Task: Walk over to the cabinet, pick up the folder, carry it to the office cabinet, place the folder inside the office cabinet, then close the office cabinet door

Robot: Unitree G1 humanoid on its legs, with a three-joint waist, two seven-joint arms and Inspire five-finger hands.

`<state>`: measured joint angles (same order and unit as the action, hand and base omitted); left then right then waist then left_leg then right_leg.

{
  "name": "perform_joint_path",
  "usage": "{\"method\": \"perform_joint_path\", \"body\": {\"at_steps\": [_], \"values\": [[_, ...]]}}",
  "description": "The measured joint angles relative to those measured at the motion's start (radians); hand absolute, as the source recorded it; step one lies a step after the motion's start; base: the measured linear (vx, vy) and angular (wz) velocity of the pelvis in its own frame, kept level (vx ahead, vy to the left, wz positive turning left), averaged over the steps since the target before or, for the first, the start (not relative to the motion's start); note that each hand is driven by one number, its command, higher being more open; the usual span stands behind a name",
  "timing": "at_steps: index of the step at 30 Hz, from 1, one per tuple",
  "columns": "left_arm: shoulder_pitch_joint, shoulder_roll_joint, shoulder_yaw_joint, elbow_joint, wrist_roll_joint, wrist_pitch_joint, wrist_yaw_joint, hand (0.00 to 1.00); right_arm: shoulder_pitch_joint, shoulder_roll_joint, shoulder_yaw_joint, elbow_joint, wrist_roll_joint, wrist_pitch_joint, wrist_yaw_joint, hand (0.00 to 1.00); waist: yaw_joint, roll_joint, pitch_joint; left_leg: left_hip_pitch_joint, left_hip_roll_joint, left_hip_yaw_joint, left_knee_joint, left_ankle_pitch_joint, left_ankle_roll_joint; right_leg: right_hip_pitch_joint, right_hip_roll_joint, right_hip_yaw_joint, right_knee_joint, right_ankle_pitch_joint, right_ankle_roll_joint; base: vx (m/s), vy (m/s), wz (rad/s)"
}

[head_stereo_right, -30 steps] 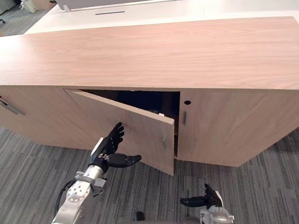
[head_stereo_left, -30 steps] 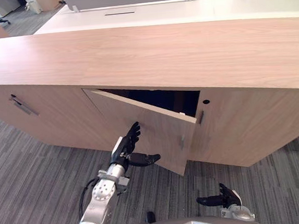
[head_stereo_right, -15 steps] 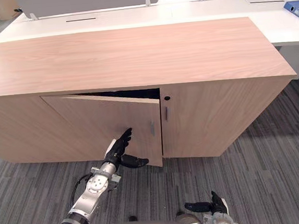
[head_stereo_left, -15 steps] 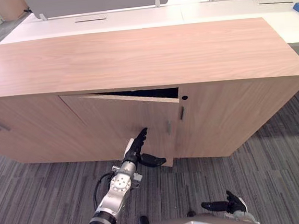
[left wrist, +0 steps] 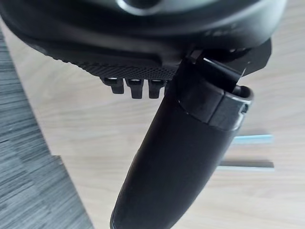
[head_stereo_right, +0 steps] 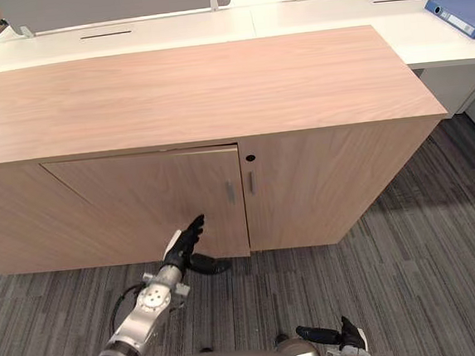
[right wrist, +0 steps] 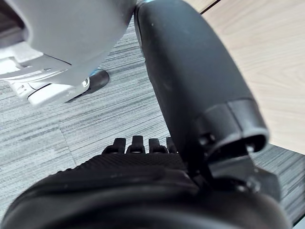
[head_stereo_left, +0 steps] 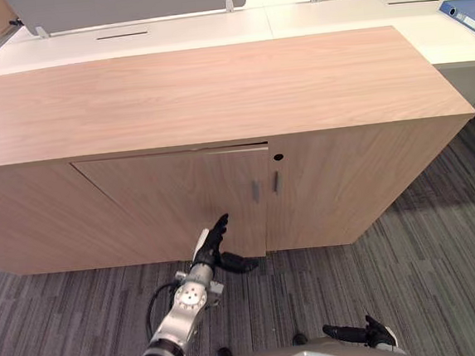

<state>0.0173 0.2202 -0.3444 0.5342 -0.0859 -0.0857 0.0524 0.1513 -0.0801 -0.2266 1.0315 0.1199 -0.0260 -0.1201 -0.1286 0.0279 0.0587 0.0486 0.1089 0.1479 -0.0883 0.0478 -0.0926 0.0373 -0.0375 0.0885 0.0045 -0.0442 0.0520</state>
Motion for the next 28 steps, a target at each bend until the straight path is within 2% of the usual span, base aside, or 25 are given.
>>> {"method": "perform_joint_path", "body": {"at_steps": [3, 7, 12, 16, 20, 28], "values": [[0.050, -0.005, 0.032, 0.058, 0.009, 0.001, -0.021, 1.00, 0.001, 0.007, -0.026, 0.005, 0.002, 0.000, 0.000, 1.00, 0.008, -0.004, 0.001, 0.000, 0.001, 0.000, 0.000, 0.000, 0.000, -0.001, 0.001, 0.001, -0.003, 0.004, 0.001, -0.06, 0.008, -0.01], [0.104, -0.014, 0.164, 0.171, 0.019, 0.014, -0.024, 1.00, 0.002, 0.012, -0.027, 0.006, 0.006, 0.000, -0.001, 1.00, 0.019, -0.018, 0.003, -0.007, 0.005, 0.001, 0.000, 0.002, -0.002, -0.010, 0.004, 0.003, -0.002, 0.005, 0.001, -0.04, 0.004, -0.01], [0.113, -0.020, 0.298, 0.335, 0.024, 0.022, -0.006, 1.00, -0.004, 0.014, -0.029, 0.007, 0.040, 0.001, -0.002, 1.00, 0.036, -0.023, 0.003, -0.031, 0.003, -0.007, 0.000, 0.008, -0.003, -0.032, 0.004, 0.000, -0.001, 0.009, 0.002, 0.02, 0.000, 0.02], [0.124, -0.038, 0.387, 0.460, 0.089, 0.033, 0.012, 1.00, -0.011, 0.025, -0.065, 0.009, 0.040, 0.001, 0.000, 1.00, 0.048, -0.021, 0.003, -0.015, 0.001, -0.004, 0.000, 0.004, -0.003, -0.017, 0.002, 0.000, -0.003, 0.008, 0.002, 0.02, 0.004, 0.00], [0.138, -0.070, 0.445, 0.495, 0.095, 0.035, 0.026, 1.00, -0.021, 0.026, -0.068, 0.015, 0.040, 0.001, -0.002, 1.00, 0.057, -0.021, 0.003, -0.009, 0.000, 0.003, 0.000, 0.003, -0.003, -0.017, 0.001, 0.004, 0.003, 0.008, 0.002, -0.03, 0.013, -0.04], [0.135, -0.100, 0.497, 0.518, 0.095, 0.046, 0.035, 1.00, -0.039, 0.019, -0.068, 0.044, 0.045, 0.002, -0.014, 1.00, 0.066, -0.019, 0.001, 0.003, 0.000, 0.028, 0.000, -0.006, -0.009, -0.023, 0.002, 0.031, 0.008, 0.004, 0.007, -0.03, 0.015, -0.09]]}}
